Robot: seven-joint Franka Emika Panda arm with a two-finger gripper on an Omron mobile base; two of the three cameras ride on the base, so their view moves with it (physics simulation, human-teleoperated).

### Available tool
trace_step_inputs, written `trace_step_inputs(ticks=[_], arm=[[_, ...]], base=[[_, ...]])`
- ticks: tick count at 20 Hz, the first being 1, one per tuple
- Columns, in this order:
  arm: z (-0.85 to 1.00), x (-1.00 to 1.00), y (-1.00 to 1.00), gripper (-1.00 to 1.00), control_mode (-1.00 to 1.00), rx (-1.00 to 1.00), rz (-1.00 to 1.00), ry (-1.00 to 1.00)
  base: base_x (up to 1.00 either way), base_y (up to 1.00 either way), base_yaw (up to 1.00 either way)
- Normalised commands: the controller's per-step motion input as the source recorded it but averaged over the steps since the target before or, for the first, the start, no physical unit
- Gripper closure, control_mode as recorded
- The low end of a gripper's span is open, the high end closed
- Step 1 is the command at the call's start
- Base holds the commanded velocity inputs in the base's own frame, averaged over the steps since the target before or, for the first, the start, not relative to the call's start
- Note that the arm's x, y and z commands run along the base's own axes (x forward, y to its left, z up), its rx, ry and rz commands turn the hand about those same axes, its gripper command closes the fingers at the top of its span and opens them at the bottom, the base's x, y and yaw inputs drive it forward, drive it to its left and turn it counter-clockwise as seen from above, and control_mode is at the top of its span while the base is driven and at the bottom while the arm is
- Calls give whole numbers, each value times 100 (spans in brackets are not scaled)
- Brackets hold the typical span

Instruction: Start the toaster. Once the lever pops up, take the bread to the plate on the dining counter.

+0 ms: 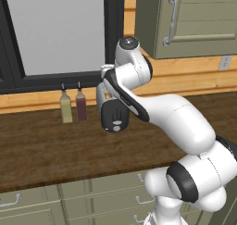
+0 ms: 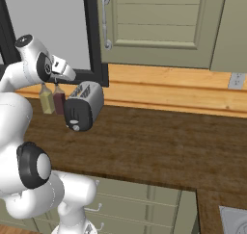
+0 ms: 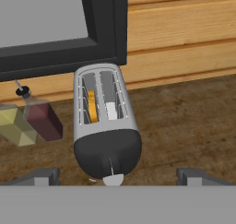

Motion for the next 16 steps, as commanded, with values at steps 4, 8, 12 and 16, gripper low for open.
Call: trace_step_inputs(ticks=[4, 8, 12, 16], arm=[[0, 0, 0, -100, -100, 0, 0, 0], [0, 0, 0, -100, -100, 0, 0, 0], [0, 0, 0, -100, -100, 0, 0, 0], [0, 0, 0, -100, -100, 0, 0, 0]], base=[[0, 0, 0], [0, 0, 0], [0, 0, 0], [0, 0, 0]])
